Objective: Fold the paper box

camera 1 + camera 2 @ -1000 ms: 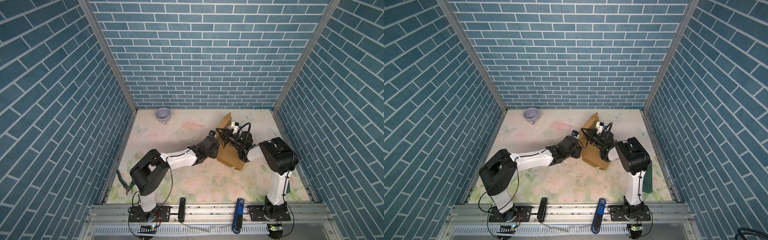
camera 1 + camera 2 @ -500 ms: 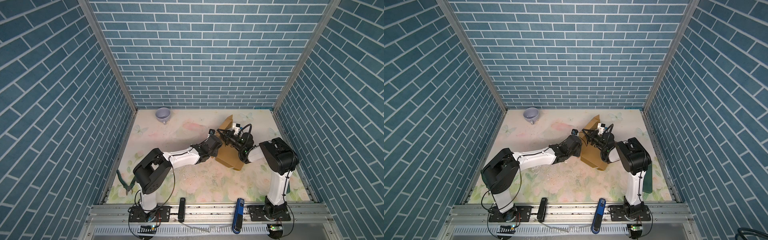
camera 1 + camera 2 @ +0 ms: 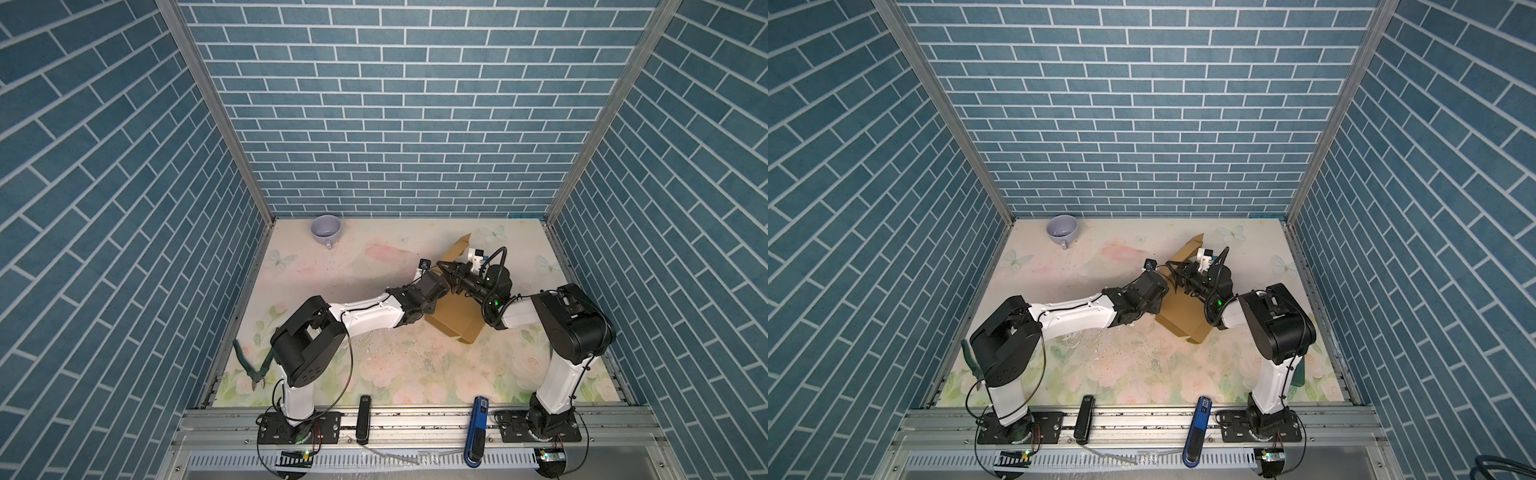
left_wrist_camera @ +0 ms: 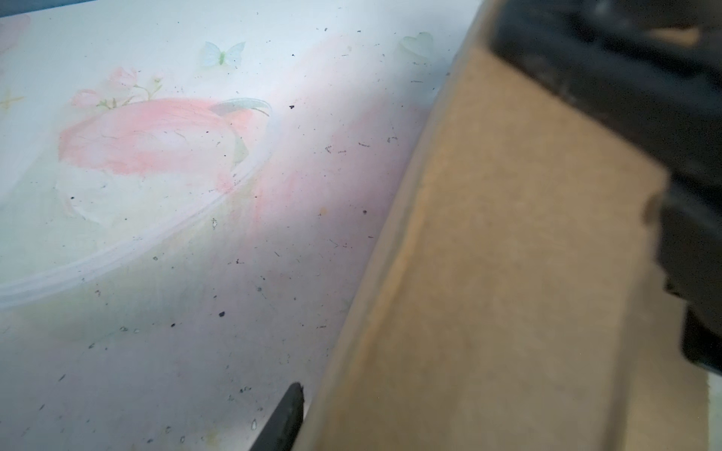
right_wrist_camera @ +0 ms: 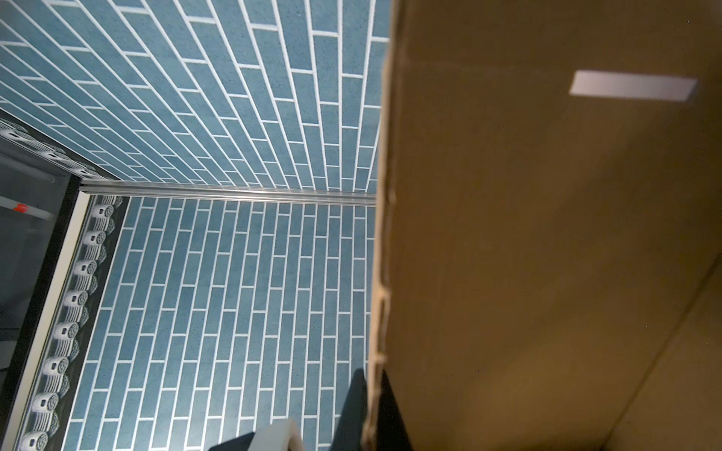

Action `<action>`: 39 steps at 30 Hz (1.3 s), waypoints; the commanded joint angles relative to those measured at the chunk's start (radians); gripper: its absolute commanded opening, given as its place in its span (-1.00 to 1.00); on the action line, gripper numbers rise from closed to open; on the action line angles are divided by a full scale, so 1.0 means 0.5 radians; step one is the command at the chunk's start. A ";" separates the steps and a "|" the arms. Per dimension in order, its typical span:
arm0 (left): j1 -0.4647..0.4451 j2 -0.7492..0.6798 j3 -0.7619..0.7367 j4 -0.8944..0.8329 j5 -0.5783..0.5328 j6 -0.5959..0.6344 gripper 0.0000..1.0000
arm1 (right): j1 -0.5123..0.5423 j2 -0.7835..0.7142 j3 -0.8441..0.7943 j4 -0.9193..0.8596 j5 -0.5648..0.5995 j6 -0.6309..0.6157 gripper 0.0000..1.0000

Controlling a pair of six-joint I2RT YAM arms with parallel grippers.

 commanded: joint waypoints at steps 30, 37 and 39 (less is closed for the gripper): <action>0.019 -0.040 -0.119 0.131 -0.104 0.269 -0.21 | 0.011 -0.233 0.295 -0.936 -0.048 -0.342 -0.42; 0.041 -0.054 -0.133 0.163 -0.085 0.291 -0.20 | 0.029 -0.181 0.354 -0.911 0.007 -0.294 -0.60; 0.044 -0.036 -0.116 0.160 -0.079 0.281 -0.20 | 0.040 -0.184 0.343 -0.912 0.038 -0.289 -0.70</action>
